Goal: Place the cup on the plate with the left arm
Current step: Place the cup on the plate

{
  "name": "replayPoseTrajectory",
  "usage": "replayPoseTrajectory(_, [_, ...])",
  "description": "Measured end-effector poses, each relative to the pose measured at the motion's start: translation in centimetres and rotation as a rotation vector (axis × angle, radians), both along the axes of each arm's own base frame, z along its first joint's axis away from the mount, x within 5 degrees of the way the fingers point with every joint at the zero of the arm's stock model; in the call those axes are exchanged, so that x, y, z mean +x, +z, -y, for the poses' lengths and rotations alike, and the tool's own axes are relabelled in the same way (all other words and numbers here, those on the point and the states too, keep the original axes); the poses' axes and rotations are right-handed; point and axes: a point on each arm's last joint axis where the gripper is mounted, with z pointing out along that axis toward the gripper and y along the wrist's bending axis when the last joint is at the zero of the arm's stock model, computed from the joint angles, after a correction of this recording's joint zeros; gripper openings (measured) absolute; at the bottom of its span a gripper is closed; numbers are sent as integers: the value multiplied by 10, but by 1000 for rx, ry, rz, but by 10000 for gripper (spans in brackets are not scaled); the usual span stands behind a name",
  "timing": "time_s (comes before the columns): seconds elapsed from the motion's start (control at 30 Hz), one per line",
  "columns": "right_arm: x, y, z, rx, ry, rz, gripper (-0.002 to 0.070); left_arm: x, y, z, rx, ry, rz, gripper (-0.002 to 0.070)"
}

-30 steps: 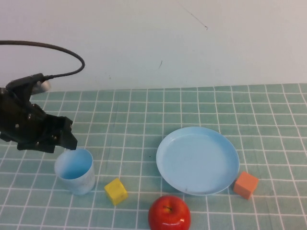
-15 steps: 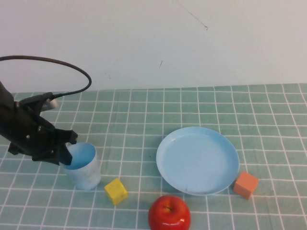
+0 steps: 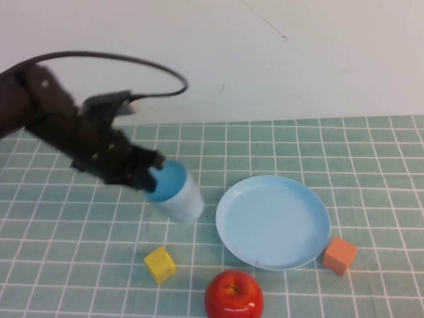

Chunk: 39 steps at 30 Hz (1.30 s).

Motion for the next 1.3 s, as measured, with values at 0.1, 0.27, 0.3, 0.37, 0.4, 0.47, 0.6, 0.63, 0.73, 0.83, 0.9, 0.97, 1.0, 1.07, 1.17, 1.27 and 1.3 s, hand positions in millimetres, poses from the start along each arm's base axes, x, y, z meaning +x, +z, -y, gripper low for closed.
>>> replayPoseTrajectory(0.1, [0,0,0,0,0,0,-2,5,27,36,-2,-74,108,8])
replayPoseTrajectory(0.27, [0,0,0,0,0,0,-2,19,47,91,-1,-162,177,8])
replayPoseTrajectory(0.3, [0,0,0,0,0,0,-2,23,44,101,10,-168,158,8])
replayPoseTrajectory(0.37, [0,0,0,0,0,0,-2,30,34,117,32,-178,100,8])
replayPoseTrajectory(0.4, [0,0,0,0,0,0,-2,35,23,125,57,-178,63,8])
replayPoseTrajectory(0.47, [0,0,0,0,0,0,-2,42,12,136,102,-181,31,8])
replayPoseTrajectory(0.6, [0,0,0,0,0,0,-2,50,-6,156,194,-187,14,8])
replayPoseTrajectory(0.63, [0,0,0,0,0,0,-2,50,-7,160,205,-191,22,8])
replayPoseTrajectory(0.73, [0,0,0,0,0,0,-2,47,-10,176,207,-213,38,8])
replayPoseTrajectory(0.83, [0,0,0,0,0,0,-2,42,-14,188,208,-234,35,8])
replayPoseTrajectory(0.9, [0,0,0,0,0,0,-2,42,-20,190,215,-241,22,8])
replayPoseTrajectory(0.97, [0,0,0,0,0,0,-2,42,-23,191,222,-244,18,8])
replayPoseTrajectory(1.0, [0,0,0,0,0,0,-2,42,-23,191,224,-244,12,8])
replayPoseTrajectory(1.07, [0,0,0,0,0,0,-2,42,-24,191,227,-248,8,8])
replayPoseTrajectory(1.17, [0,0,0,0,0,0,-2,41,-25,191,230,-250,-1,8])
replayPoseTrajectory(1.27, [0,0,0,0,0,0,-2,42,-25,191,230,-250,-2,8])
replayPoseTrajectory(1.3, [0,0,0,0,0,0,-2,42,-25,191,229,-250,0,9])
